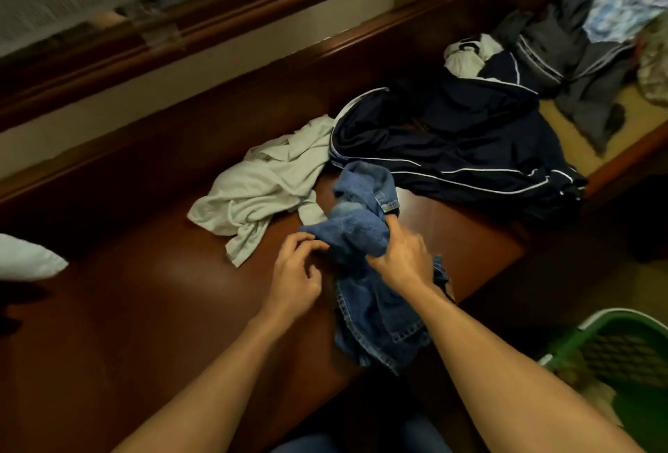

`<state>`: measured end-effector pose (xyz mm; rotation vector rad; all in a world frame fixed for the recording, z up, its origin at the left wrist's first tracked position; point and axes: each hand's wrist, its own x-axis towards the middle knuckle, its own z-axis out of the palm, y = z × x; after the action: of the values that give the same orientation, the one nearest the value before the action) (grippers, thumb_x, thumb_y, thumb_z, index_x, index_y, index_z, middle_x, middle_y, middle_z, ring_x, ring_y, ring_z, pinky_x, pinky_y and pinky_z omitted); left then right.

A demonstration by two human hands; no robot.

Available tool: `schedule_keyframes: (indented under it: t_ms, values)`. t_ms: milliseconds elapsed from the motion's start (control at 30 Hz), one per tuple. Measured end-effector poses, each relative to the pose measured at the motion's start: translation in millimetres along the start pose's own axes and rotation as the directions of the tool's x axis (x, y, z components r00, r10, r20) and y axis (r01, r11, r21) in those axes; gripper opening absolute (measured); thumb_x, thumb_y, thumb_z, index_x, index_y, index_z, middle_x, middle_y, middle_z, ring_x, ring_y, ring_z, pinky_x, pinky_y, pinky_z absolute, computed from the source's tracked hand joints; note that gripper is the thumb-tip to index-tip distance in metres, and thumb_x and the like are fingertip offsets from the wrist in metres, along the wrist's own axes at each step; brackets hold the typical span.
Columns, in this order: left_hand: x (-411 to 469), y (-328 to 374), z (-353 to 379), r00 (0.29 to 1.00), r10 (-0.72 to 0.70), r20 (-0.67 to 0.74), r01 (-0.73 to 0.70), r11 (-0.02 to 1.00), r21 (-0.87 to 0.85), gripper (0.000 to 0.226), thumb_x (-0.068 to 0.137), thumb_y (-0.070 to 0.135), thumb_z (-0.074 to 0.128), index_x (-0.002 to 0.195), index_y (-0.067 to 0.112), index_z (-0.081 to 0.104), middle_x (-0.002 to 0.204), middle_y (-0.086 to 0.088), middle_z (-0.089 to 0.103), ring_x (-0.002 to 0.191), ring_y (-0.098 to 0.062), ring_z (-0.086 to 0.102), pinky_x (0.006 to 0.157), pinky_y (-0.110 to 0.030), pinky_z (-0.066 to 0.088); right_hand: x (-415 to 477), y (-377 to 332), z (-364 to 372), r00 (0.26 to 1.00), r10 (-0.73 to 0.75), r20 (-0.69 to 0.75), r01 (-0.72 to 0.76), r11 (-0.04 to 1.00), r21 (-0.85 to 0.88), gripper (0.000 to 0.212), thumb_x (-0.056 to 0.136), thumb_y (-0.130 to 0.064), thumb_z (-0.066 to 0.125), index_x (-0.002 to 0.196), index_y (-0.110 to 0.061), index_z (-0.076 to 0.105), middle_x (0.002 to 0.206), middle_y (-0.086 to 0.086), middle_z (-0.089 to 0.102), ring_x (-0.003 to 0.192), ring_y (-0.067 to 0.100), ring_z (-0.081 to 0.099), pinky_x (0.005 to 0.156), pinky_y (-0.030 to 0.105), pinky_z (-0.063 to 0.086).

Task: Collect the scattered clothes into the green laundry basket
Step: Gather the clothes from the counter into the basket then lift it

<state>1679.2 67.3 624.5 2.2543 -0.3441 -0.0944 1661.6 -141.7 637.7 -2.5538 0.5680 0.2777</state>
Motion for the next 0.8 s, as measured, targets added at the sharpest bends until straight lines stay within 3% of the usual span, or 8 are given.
schedule_keyframes:
  t_ms: [133, 300, 400, 500, 633, 800]
  values:
    - [-7.4, 7.8, 1.7, 0.984, 0.115, 0.135, -0.115, 0.993, -0.01, 0.047, 0.073, -0.011, 0.061, 0.11, 0.016, 0.069, 0.119, -0.001, 0.05, 0.105, -0.013, 0.056, 0.094, -0.015, 0.044, -47.6, 29.1, -11.0, 0.996, 0.029, -0.083, -0.029, 1.0, -0.003, 0.057, 0.077, -0.038, 0.078, 0.123, -0.03, 0.046, 0.112, 0.0, 0.066, 0.1, 0.034, 0.061, 0.073, 0.043, 0.055]
    - [-14.4, 33.6, 22.2, 0.911, 0.213, 0.354, -0.231, 0.973, 0.01, 0.052, 0.073, -0.001, 0.061, 0.118, 0.025, 0.063, 0.129, 0.001, 0.045, 0.124, -0.02, 0.051, 0.103, -0.038, 0.047, -108.2, 84.6, -36.8, 0.962, 0.203, -0.184, -0.197, 0.979, 0.05, 0.054, 0.076, -0.04, 0.077, 0.121, -0.031, 0.048, 0.11, 0.0, 0.066, 0.099, 0.034, 0.062, 0.069, 0.039, 0.045]
    - [-19.7, 58.2, 44.7, 0.842, 0.22, 0.492, -0.277, 0.96, 0.044, 0.057, 0.075, 0.009, 0.059, 0.125, 0.035, 0.055, 0.139, 0.0, 0.041, 0.131, -0.025, 0.047, 0.105, -0.044, 0.046, -140.9, 123.7, -54.2, 0.927, 0.297, -0.227, -0.286, 0.955, 0.081, 0.052, 0.075, -0.041, 0.077, 0.115, -0.033, 0.046, 0.104, 0.0, 0.066, 0.096, 0.034, 0.062, 0.069, 0.041, 0.051]
    - [-33.3, 91.5, 79.2, 0.764, 0.252, 0.594, -0.369, 0.926, 0.081, 0.057, 0.082, 0.015, 0.062, 0.135, 0.035, 0.051, 0.15, -0.001, 0.036, 0.136, -0.027, 0.043, 0.11, -0.043, 0.042, -175.3, 171.9, -70.5, 0.874, 0.399, -0.278, -0.366, 0.916, 0.163, 0.051, 0.073, -0.04, 0.08, 0.112, -0.032, 0.048, 0.1, 0.0, 0.065, 0.095, 0.034, 0.062, 0.07, 0.047, 0.055]
    - [-55.4, 138.6, 134.7, 0.647, 0.298, 0.702, -0.493, 0.866, 0.086, 0.061, 0.09, 0.023, 0.067, 0.144, 0.038, 0.042, 0.159, 0.002, 0.025, 0.14, -0.026, 0.037, 0.114, -0.04, 0.039, -221.4, 245.5, -86.9, 0.783, 0.54, -0.308, -0.483, 0.841, 0.245, 0.057, 0.071, -0.037, 0.084, 0.117, -0.029, 0.051, 0.1, 0.008, 0.065, 0.094, 0.037, 0.061, 0.067, 0.043, 0.053]
    - [-98.5, 191.2, 227.2, 0.476, 0.287, 0.831, -0.612, 0.787, 0.079, 0.07, 0.091, 0.032, 0.068, 0.152, 0.037, 0.033, 0.165, -0.001, 0.019, 0.149, -0.028, 0.026, 0.119, -0.043, 0.032, -273.1, 333.8, -106.7, 0.628, 0.715, -0.309, -0.578, 0.693, 0.431, 0.069, 0.071, -0.039, 0.086, 0.129, -0.034, 0.048, 0.111, 0.007, 0.067, 0.099, 0.035, 0.064, 0.077, 0.047, 0.058]
